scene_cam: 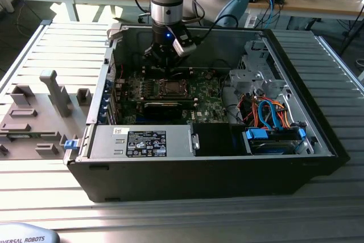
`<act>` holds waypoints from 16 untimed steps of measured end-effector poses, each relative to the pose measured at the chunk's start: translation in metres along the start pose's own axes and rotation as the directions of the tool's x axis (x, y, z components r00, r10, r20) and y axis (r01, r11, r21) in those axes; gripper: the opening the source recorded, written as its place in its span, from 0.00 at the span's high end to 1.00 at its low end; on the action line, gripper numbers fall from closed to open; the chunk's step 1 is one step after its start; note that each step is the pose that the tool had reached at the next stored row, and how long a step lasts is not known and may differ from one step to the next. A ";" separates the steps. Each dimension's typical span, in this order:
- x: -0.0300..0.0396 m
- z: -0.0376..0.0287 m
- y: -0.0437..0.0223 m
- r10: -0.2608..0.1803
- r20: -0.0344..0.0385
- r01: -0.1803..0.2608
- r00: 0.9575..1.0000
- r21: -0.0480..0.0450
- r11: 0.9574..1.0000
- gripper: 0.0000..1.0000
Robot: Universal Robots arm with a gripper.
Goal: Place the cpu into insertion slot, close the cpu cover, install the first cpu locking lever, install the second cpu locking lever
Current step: 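Install the first cpu locking lever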
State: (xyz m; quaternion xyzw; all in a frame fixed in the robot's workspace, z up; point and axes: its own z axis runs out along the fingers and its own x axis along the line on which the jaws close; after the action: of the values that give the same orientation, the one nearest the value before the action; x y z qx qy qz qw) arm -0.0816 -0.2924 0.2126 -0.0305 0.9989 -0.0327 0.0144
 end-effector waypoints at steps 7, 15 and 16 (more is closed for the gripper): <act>0.0053 -0.0003 0.0016 -0.001 0.003 0.001 1.000 -0.003 1.000 0.89; 0.0052 0.0002 0.0023 -0.002 0.004 0.002 1.000 -0.024 1.000 0.89; 0.0050 0.0006 0.0023 -0.002 0.004 0.002 1.000 -0.024 1.000 0.89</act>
State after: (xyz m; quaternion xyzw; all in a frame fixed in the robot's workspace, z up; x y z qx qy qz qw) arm -0.0867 -0.2905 0.2117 -0.0320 0.9991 -0.0206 0.0162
